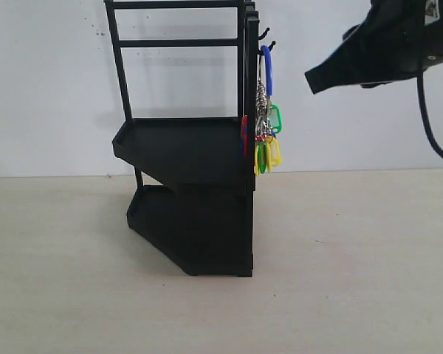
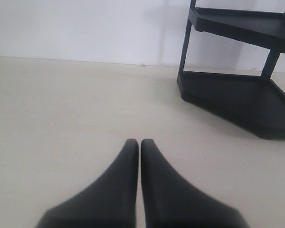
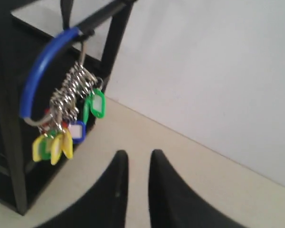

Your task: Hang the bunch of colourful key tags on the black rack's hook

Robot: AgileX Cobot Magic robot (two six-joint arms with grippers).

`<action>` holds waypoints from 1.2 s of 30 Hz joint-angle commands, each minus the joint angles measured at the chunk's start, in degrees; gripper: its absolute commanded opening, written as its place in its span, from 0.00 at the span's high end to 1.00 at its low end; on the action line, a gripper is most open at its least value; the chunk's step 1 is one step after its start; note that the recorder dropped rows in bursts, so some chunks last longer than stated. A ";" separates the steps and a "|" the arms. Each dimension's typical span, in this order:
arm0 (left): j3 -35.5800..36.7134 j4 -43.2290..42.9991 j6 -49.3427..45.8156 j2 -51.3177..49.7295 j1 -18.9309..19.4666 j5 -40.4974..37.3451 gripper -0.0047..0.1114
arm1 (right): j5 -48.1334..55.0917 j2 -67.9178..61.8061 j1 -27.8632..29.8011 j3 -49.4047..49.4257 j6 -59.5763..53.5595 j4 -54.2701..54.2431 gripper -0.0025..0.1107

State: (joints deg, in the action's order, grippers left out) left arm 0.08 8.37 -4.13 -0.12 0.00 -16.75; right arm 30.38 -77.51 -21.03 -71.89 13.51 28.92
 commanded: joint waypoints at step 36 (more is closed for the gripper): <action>-0.08 -0.28 -0.20 0.12 -0.04 0.45 0.92 | -17.91 39.81 -0.10 45.02 22.62 10.72 0.98</action>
State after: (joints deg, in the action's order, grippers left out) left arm 0.08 8.37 -4.13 -0.12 0.00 -16.75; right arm 15.07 -39.49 -21.03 -30.34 35.67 39.45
